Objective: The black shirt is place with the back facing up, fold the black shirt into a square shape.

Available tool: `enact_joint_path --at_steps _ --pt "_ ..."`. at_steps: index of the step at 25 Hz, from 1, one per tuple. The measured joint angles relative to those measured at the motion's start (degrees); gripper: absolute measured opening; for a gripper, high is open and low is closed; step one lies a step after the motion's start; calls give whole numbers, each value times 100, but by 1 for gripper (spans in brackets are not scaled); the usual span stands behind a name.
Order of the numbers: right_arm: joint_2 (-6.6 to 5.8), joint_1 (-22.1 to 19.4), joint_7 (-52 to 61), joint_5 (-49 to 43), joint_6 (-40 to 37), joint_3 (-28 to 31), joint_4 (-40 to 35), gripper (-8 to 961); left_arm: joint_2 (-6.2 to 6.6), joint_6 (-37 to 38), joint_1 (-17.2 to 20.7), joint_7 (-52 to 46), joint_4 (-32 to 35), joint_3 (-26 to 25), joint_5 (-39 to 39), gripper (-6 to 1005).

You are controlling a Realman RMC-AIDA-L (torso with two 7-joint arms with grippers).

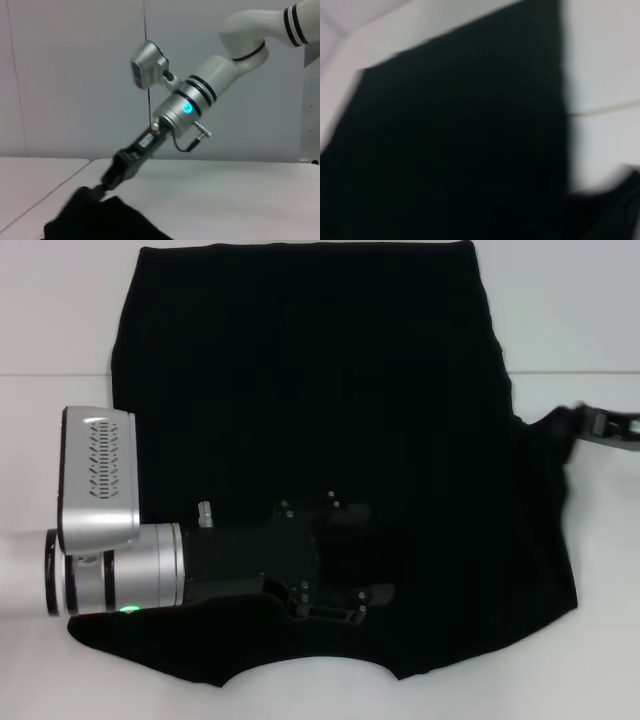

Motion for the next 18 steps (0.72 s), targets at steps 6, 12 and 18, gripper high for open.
enact_joint_path --at_steps 6,12,18 --pt "172 560 104 10 -64 -827 223 -1 0 -9 0 -23 0 -3 0 920" --pt "211 752 380 6 -22 -1337 401 -1 0 -10 33 -62 15 -51 0 920" --pt "234 711 374 153 -37 -1343 234 27 18 -13 55 -140 48 -135 3 920"
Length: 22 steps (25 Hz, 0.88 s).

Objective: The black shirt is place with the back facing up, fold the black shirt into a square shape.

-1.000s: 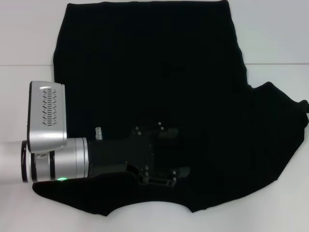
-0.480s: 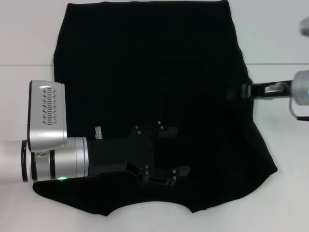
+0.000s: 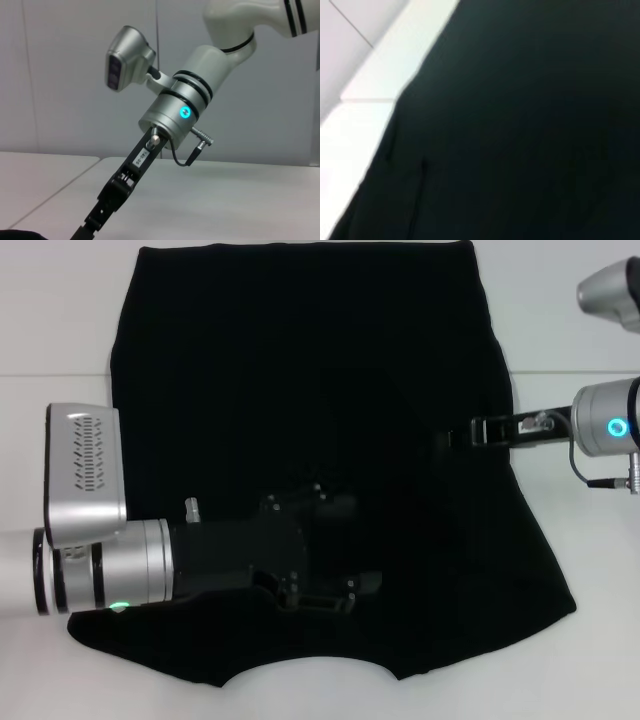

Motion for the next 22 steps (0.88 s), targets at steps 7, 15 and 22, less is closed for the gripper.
enact_joint_path --at_steps 7,15,22 --pt "10 -328 -701 1026 -351 26 -218 246 12 30 38 -268 5 -289 0 920" --pt "264 -838 -2730 2512 -722 31 1 589 89 117 494 -1749 608 -597 50 912" --pt "313 -820 -3444 2904 -640 -8 494 799 161 349 1158 -3302 1756 -933 600 888"
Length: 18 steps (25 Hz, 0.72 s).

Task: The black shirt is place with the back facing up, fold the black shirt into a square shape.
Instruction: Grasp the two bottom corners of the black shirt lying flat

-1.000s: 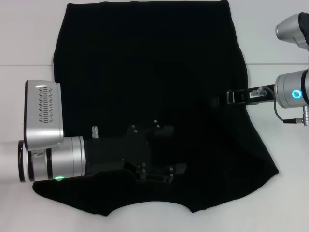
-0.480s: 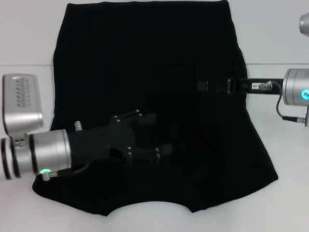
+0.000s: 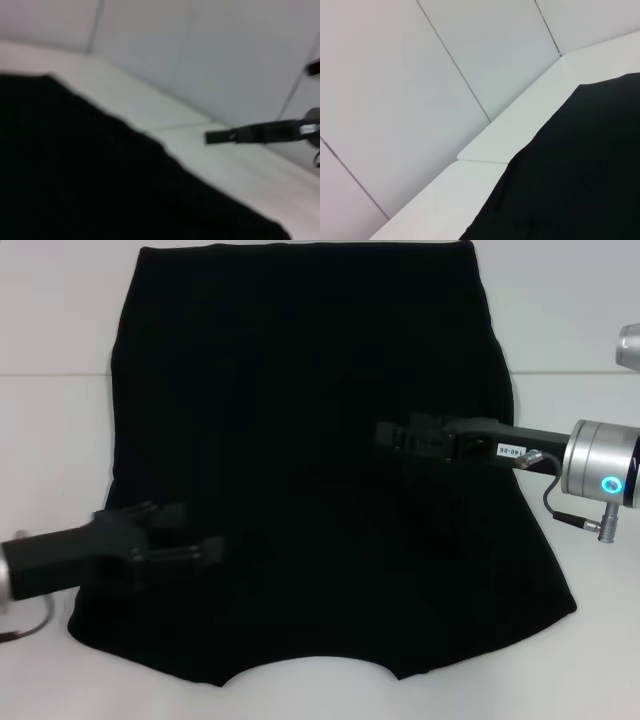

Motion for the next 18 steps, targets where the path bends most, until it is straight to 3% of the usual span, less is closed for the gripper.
enact_joint_path --at_steps 9,18 --pt "7 107 -15 14 35 -21 7 848 190 192 -15 -1357 399 -1205 1485 858" --pt "4 141 6 20 30 -11 -31 830 219 -313 -90 -2204 426 -1269 2426 827"
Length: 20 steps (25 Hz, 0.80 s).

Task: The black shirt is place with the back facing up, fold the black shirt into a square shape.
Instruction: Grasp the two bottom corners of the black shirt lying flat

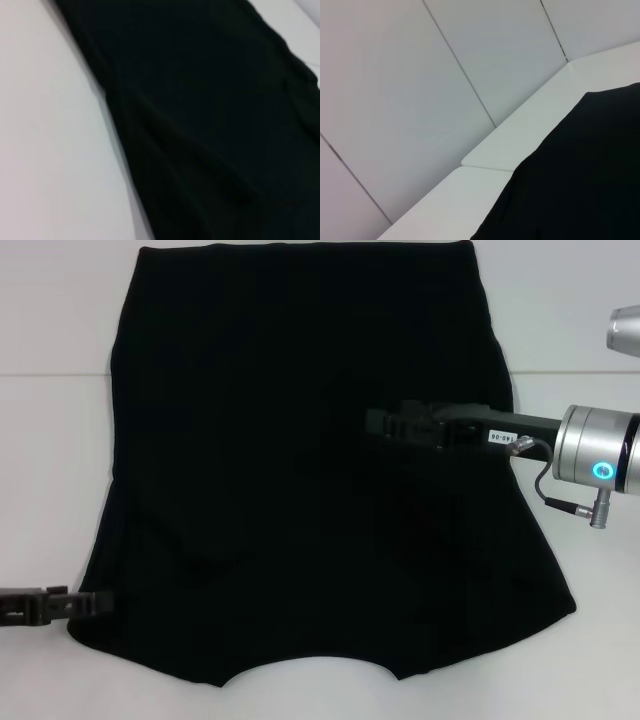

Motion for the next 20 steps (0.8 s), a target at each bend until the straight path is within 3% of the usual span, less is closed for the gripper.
enact_joint_path --at_steps 17,20 --pt "-16 22 39 1 -12 43 -29 797 2 -153 -123 -10 3 196 355 769" --pt "-26 29 39 0 -16 43 -30 774 4 -185 -158 -23 3 196 373 632"
